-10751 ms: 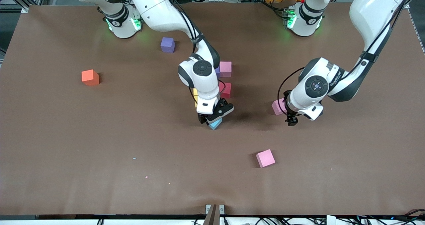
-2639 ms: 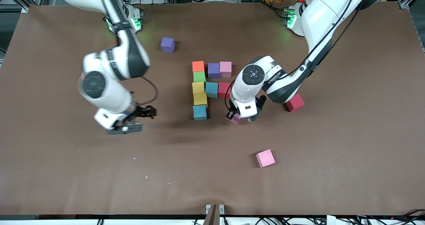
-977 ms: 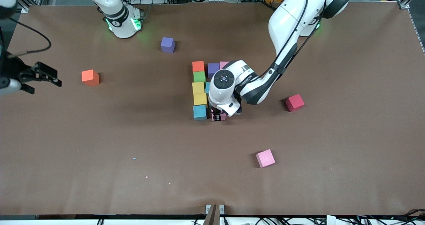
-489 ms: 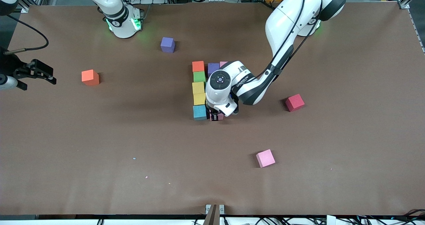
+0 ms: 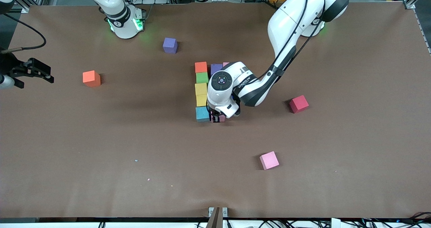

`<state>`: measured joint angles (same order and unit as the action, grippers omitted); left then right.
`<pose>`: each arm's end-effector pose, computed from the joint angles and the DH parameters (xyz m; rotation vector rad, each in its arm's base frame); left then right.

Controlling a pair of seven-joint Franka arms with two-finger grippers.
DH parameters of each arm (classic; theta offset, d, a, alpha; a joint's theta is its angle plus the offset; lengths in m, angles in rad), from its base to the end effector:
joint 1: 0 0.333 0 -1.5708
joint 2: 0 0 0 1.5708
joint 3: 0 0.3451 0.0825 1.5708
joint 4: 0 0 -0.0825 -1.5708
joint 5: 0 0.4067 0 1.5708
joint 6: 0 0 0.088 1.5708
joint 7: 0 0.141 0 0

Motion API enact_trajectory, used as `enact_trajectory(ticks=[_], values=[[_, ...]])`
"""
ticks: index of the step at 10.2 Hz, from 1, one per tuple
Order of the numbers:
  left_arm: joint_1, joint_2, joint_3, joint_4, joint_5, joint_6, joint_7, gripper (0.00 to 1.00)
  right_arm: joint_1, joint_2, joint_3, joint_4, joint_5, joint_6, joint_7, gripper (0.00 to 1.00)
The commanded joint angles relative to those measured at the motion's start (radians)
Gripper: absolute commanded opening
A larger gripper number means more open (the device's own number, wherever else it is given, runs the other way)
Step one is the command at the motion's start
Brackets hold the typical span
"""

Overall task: Arrange 11 blocks into digit 3
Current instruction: 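Lower the light pink cube beside the cyan cube and open the left gripper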

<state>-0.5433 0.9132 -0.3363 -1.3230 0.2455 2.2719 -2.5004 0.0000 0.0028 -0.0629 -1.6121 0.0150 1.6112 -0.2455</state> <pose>0.5587 -0.5635 0.1802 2.1281 2.1999 -0.1157 0.5799 -0.0344 0.6010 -3.1135 -0.2841 0.0021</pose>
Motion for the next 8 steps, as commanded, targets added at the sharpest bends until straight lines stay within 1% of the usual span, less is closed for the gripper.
enact_trajectory(ticks=[1,2,3,4,5,8], values=[[-0.02,0.019,0.013,0.042,-0.025,-0.023,-0.005,0.49,-0.023,-0.006,0.026,0.044,-0.02,-0.068,0.014,1.0],[-0.021,0.019,0.014,0.042,-0.025,-0.02,-0.005,0.57,-0.022,-0.006,0.026,0.044,-0.02,-0.07,0.015,1.0],[-0.021,0.021,0.014,0.045,-0.025,-0.019,-0.003,0.59,-0.02,-0.006,0.028,0.046,-0.017,-0.068,0.017,1.0],[-0.021,0.024,0.014,0.048,-0.023,-0.018,-0.003,0.88,-0.011,-0.004,0.028,0.046,-0.013,-0.054,0.017,1.0],[-0.021,0.023,0.014,0.045,-0.022,-0.018,0.0,1.0,-0.003,-0.004,0.028,0.046,-0.006,-0.042,0.017,1.0],[-0.017,-0.011,0.013,0.045,-0.011,-0.047,0.021,1.0,0.002,-0.004,0.029,0.049,-0.015,-0.045,0.015,1.0]])
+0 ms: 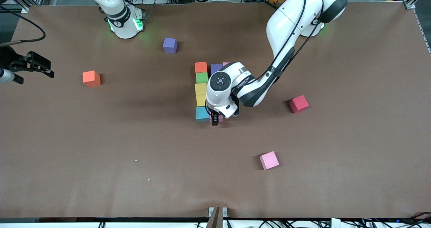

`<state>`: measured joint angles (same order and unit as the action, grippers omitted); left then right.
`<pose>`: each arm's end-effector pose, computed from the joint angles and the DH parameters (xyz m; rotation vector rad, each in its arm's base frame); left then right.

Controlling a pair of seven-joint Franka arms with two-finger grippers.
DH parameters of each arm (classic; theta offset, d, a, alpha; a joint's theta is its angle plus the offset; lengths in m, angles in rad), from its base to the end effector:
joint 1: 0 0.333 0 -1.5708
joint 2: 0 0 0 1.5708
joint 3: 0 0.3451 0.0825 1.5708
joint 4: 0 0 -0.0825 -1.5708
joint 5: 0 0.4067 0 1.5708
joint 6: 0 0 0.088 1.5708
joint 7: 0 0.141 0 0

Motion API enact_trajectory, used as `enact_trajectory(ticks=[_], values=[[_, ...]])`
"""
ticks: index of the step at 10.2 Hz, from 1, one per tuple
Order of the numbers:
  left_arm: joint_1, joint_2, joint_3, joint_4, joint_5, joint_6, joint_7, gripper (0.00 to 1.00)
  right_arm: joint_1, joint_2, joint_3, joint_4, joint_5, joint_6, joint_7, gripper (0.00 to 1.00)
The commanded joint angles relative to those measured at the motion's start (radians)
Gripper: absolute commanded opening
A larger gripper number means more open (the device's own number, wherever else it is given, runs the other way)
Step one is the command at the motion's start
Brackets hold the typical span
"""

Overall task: Arrange 11 blocks into digit 3
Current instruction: 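Lower the light pink cube beside the cyan cube and open the left gripper, then move the left gripper over the lone pink cube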

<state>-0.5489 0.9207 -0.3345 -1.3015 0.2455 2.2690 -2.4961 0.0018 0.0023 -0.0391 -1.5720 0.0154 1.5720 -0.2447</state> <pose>0.5616 -0.5676 0.1837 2.1250 2.1884 -0.1144 0.5776 -0.0194 0.6178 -3.1093 -0.3235 0.0002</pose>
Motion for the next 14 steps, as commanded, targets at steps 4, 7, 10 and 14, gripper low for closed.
enact_trajectory(ticks=[4,7,10,14], values=[[0.047,-0.104,-0.008,0.024,-0.028,-0.153,0.068,1.0,0.017,0.016,0.002,0.006,-0.021,0.005,0.015,1.0],[0.092,-0.16,-0.003,0.022,-0.032,-0.241,0.156,1.0,0.007,0.018,-0.005,0.009,-0.023,0.02,0.018,1.0],[0.19,-0.161,0.002,0.022,-0.025,-0.275,0.204,1.0,-0.011,0.027,-0.007,0.021,-0.025,0.04,0.018,1.0],[0.285,-0.152,0.027,0.022,-0.026,-0.293,0.236,1.0,-0.011,0.062,-0.005,0.043,-0.012,0.071,0.018,1.0]])
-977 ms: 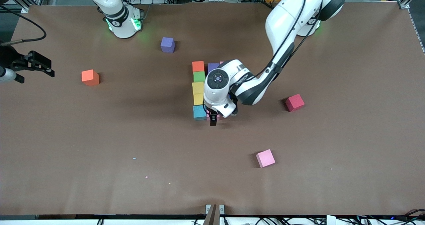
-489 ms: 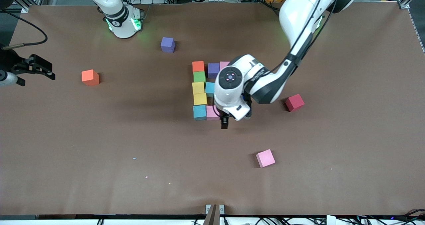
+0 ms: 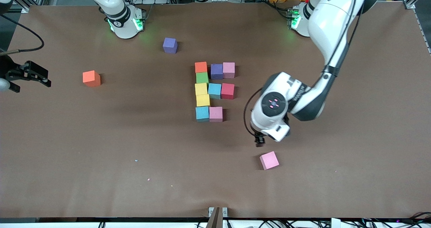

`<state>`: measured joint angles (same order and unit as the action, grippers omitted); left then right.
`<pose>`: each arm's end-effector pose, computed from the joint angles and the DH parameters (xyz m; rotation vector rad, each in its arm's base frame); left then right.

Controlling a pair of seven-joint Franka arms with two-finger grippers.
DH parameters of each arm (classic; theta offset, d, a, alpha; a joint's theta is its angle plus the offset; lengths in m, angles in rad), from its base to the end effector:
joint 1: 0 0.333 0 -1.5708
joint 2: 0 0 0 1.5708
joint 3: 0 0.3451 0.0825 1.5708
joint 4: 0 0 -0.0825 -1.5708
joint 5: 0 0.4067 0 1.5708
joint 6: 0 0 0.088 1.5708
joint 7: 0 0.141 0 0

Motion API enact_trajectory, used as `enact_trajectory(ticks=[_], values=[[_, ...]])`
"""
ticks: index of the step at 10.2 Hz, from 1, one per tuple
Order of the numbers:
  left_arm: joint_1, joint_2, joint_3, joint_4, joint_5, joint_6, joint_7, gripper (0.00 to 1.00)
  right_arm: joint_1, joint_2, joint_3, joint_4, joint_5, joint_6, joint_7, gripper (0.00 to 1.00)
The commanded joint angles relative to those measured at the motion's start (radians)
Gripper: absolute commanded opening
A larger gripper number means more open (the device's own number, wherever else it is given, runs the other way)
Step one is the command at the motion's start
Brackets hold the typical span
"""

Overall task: Arrange 11 blocks into digit 3
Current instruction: 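Move the left gripper over the lone pink cube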

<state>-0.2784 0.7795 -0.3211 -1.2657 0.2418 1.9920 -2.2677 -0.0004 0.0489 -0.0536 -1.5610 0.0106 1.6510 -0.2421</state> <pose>0.6893 -0.3735 0.2818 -2.1186 -2.3003 0.0107 0.6018 -0.0304 0.6030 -3.1253 -0.2940 -0.0658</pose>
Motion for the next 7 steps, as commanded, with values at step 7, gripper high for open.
enact_trajectory(ticks=[7], values=[[0.056,0.018,0.096,-0.012,-0.025,0.065,0.088,1.0,0.0,0.011,0.011,0.05,-0.015,-0.019,0.084,1.0]])
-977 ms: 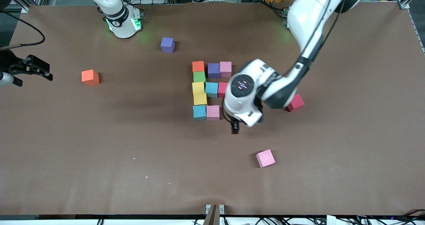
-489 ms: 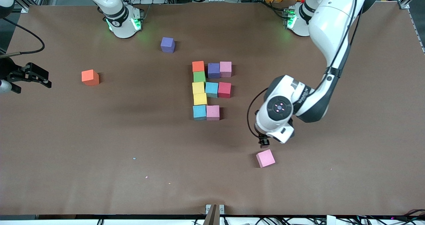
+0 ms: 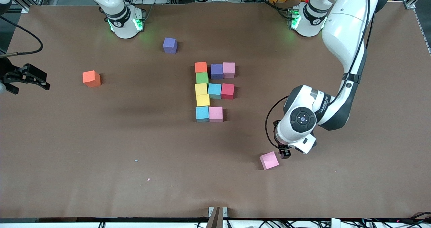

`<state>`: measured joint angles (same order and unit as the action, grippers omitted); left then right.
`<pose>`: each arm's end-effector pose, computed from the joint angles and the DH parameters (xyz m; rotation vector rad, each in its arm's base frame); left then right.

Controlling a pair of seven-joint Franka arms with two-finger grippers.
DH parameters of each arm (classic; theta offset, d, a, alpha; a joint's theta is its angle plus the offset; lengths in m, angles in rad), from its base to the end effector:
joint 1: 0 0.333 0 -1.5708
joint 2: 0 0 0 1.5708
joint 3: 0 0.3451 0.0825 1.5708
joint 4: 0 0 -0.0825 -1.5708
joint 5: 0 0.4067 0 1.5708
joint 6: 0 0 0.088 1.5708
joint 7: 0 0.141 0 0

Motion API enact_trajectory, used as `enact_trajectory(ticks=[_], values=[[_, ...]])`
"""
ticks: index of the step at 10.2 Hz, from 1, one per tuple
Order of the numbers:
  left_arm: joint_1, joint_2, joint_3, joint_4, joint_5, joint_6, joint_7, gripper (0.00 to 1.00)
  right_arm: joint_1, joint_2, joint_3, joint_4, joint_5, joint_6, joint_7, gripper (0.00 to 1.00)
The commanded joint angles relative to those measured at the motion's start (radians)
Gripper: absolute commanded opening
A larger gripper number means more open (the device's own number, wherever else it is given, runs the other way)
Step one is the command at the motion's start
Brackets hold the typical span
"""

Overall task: Arrange 11 blocks into digit 3
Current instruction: 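Move the left gripper over the lone pink cube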

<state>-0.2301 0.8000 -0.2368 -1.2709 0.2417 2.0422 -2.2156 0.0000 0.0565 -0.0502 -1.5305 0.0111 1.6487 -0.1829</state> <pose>0.7297 -0.2968 0.2591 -2.0537 -2.3542 -0.0667 0.6057 -0.0281 0.6135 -3.1322 -0.2076 -0.0978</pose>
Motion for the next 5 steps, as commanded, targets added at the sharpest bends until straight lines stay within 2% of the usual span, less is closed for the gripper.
enact_trajectory(ticks=[1,3,5], values=[[0.017,-0.001,0.011,-0.007,-0.027,0.015,0.051,1.0,0.0,0.003,0.007,0.024,-0.014,-0.017,0.023,1.0],[0.026,-0.01,0.011,-0.019,-0.019,0.009,0.094,1.0,0.0,0.002,0.009,0.03,-0.017,-0.018,0.017,1.0],[0.052,-0.059,0.011,-0.105,-0.018,-0.058,0.082,1.0,-0.005,-0.001,0.007,0.03,-0.014,-0.02,0.01,1.0]])
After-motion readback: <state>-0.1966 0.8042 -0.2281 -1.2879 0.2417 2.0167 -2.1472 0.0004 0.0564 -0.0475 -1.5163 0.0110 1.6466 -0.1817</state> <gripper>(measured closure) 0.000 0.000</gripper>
